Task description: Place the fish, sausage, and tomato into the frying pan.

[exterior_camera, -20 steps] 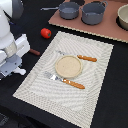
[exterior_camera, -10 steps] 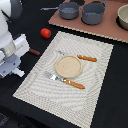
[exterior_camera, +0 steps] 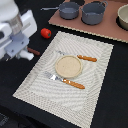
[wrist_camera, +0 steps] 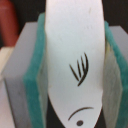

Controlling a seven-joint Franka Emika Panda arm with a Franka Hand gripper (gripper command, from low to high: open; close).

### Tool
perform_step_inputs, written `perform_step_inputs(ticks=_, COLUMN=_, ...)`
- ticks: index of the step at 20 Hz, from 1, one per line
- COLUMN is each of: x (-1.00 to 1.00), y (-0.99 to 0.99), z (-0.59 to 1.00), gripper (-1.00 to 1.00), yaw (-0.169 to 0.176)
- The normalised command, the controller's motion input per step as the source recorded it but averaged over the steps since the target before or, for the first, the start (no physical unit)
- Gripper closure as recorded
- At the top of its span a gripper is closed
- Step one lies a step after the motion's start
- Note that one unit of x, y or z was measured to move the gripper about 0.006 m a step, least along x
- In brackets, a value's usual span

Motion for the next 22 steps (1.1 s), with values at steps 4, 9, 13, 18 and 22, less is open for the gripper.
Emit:
perform_step_inputs(ticks=4, x=0.45, y=0.97, z=0.83, gripper=1.00, yaw=0.000)
perform_step_inputs(ticks=9, x=0.39, y=0.98, z=0.60, gripper=1.00, yaw=0.000)
perform_step_inputs(ticks=13, x=0.32, y=0.98, z=0.22, gripper=1.00, yaw=0.002)
perform_step_inputs(ticks=18, x=0.30, y=1.00, z=0.14, gripper=1.00, yaw=0.005)
perform_step_inputs(ticks=22, x=0.27, y=1.00, z=0.08, gripper=1.00, yaw=0.006)
